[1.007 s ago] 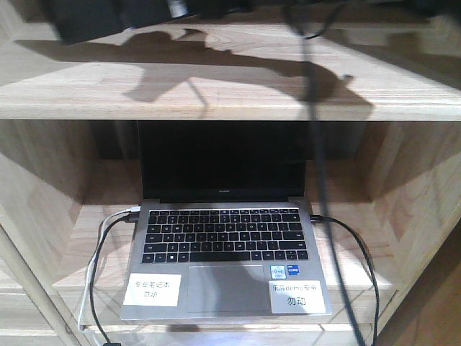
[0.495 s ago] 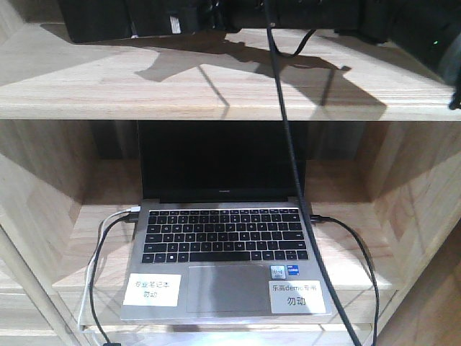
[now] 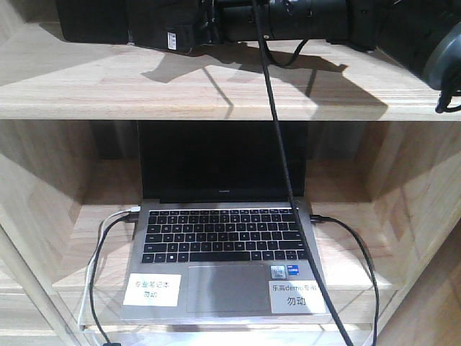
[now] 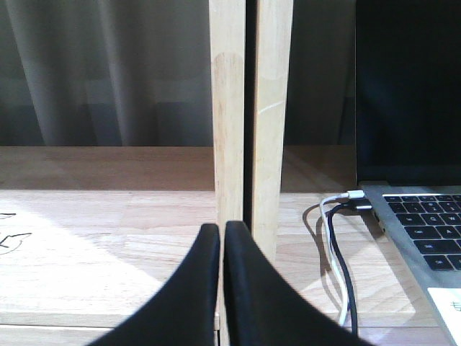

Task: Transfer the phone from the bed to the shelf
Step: 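Raise the right gripper with the phone up over the upper shelf, then lower the phone flat onto the upper shelf and open the right gripper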

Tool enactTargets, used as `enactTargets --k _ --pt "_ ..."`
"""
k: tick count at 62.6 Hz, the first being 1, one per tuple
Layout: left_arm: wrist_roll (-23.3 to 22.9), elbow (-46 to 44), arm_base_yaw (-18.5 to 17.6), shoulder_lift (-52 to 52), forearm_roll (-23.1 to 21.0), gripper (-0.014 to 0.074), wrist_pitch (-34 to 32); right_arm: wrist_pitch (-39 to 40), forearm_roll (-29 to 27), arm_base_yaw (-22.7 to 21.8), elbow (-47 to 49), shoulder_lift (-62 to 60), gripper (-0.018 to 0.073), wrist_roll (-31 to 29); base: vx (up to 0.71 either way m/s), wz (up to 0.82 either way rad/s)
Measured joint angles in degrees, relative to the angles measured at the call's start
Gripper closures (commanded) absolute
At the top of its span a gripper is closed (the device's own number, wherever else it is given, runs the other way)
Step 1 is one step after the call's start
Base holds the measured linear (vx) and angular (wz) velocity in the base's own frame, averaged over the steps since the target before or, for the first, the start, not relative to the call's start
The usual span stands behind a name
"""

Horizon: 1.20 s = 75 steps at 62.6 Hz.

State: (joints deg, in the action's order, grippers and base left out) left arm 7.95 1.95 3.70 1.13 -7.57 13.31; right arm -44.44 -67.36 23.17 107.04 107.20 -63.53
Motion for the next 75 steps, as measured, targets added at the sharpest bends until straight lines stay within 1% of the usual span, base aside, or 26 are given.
enactTargets --k 5,12,18,28,34,37,42,59,75 --pt "0.0 0.0 0.0 0.0 0.0 0.0596 0.0 -0.1 0.3 0.0 0.0 0.0 0.0507 0.1 0.00 0.00" --pt "0.0 0.0 0.0 0.0 0.0 0.0596 0.0 -0.1 1.2 0.0 0.1 0.0 0.0434 0.3 0.00 0.00" --pt "0.0 0.0 0.0 0.0 0.0 0.0596 0.0 -0.1 2.4 0.0 0.1 0.0 0.0339 0.3 0.00 0.00" --pt "0.0 0.0 0.0 0.0 0.0 0.0596 0.0 -0.1 3.1 0.0 0.1 0.0 0.0147 0.9 0.00 0.00" --pt "0.0 0.0 0.0 0.0 0.0 0.0596 0.0 -0.1 3.3 0.0 0.1 0.0 0.0057 1.9 0.00 0.00" --pt "0.0 0.0 0.0 0.0 0.0 0.0596 0.0 -0.1 3.3 0.0 0.1 0.0 0.0030 2.1 0.00 0.00" --pt "0.0 0.0 0.0 0.0 0.0 0.0596 0.0 -0.1 3.6 0.0 0.0 0.0 0.0008 2.3 0.00 0.00" --pt "0.0 0.0 0.0 0.0 0.0 0.0596 0.0 -0.1 4.4 0.0 0.0 0.0 0.0008 2.3 0.00 0.00" --pt "0.0 0.0 0.0 0.0 0.0 0.0596 0.0 -1.0 10.7 0.0 0.0 -2.0 0.0008 5.0 0.00 0.00"
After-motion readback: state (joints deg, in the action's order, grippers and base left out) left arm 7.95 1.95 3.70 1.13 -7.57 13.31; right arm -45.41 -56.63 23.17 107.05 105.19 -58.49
